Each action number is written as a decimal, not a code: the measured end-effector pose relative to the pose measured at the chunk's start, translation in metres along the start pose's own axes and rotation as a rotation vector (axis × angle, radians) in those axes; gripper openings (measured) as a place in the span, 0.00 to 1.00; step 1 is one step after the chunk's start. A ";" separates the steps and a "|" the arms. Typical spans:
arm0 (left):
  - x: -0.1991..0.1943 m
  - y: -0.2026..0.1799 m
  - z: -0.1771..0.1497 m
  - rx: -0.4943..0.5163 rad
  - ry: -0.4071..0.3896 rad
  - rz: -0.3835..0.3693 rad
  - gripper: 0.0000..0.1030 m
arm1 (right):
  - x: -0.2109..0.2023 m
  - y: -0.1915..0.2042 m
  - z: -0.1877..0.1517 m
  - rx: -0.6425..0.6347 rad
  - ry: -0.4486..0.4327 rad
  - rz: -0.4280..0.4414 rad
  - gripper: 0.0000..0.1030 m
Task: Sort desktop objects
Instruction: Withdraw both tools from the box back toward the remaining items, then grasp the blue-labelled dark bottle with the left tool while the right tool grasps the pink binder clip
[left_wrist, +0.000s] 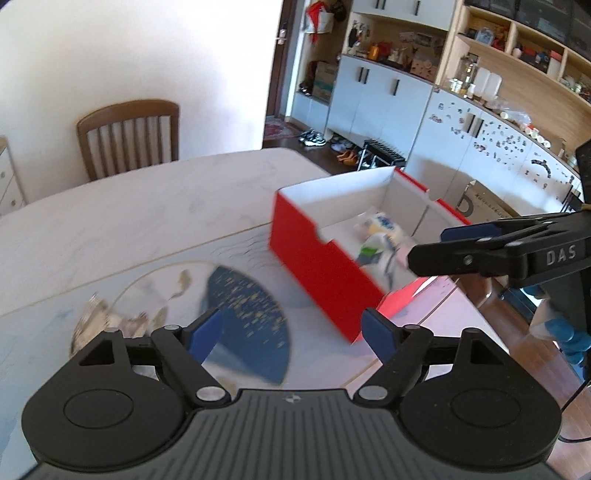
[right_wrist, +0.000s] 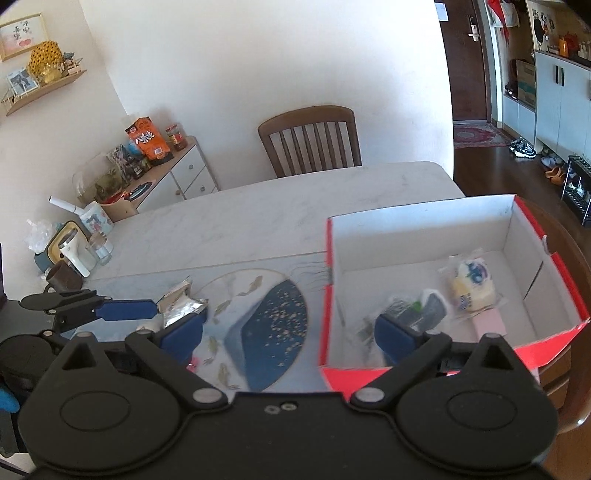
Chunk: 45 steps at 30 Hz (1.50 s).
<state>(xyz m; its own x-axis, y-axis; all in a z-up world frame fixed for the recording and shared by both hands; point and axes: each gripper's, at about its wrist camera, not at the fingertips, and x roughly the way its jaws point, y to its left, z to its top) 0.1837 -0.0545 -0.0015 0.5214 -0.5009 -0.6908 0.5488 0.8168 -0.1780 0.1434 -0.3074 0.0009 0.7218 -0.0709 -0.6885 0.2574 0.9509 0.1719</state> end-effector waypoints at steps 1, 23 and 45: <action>-0.003 0.007 -0.005 -0.005 0.001 0.004 0.80 | 0.001 0.005 -0.002 -0.001 0.000 -0.002 0.97; -0.011 0.125 -0.097 -0.033 0.100 0.118 0.98 | 0.067 0.104 -0.056 -0.036 0.077 -0.040 0.97; 0.031 0.184 -0.126 -0.060 0.142 0.169 0.98 | 0.155 0.155 -0.084 -0.062 0.176 -0.084 0.91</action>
<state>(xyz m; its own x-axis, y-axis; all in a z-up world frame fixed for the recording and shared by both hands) 0.2183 0.1161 -0.1435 0.5027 -0.3139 -0.8054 0.4199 0.9031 -0.0900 0.2414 -0.1456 -0.1386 0.5747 -0.1019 -0.8120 0.2676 0.9611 0.0688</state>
